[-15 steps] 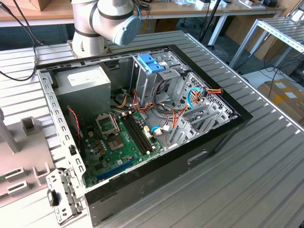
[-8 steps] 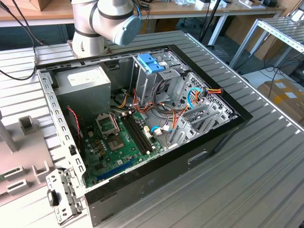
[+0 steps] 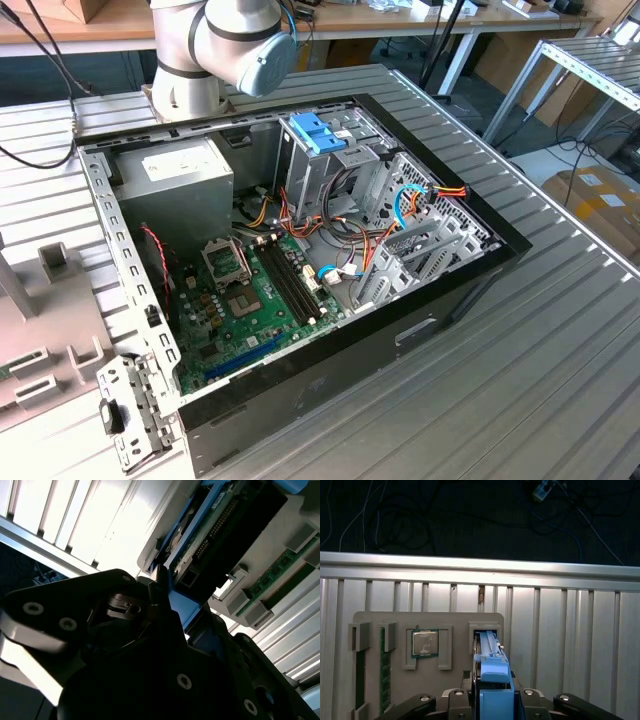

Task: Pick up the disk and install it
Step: 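Pick up the disk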

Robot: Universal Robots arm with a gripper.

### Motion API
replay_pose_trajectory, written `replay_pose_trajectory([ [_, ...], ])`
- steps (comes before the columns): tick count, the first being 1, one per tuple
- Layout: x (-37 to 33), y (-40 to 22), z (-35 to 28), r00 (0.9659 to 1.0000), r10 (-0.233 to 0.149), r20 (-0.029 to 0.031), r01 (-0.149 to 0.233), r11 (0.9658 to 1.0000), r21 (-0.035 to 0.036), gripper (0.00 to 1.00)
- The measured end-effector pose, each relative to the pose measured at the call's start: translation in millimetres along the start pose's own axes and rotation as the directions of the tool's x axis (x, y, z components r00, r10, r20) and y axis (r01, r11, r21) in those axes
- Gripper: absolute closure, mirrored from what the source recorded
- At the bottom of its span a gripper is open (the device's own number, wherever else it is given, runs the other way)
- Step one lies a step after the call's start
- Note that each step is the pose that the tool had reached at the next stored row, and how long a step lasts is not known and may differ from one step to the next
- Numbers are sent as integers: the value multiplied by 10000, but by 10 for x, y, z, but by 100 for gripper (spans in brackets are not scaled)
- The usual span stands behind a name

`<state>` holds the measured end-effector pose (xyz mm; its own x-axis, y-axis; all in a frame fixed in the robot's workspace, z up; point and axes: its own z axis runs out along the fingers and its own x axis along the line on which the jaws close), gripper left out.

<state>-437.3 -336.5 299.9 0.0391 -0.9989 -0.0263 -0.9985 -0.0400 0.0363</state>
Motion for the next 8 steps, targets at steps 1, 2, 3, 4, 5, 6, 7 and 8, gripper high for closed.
replay_pose_trajectory([
  [1, 0, 0, -3, 10000, 0, 0, 0, 10000, 1, 63],
  [2, 0, 0, -9, 10000, 0, -1, 0, 10000, -2, 63],
  [3, -1, 1, -17, 10000, 0, 0, 0, 10000, -1, 63],
  [4, -1, 1, -25, 10000, 0, 0, 0, 10000, 0, 63],
  [5, -1, 2, -34, 10000, 0, 0, 0, 10000, 0, 63],
  [6, -1, 2, -41, 10000, 0, 0, 0, 10000, 0, 63],
  [7, -1, 2, -50, 10000, 0, 0, 0, 10000, 0, 63],
  [8, -2, 3, -62, 10000, 0, 0, 0, 10000, 0, 63],
])
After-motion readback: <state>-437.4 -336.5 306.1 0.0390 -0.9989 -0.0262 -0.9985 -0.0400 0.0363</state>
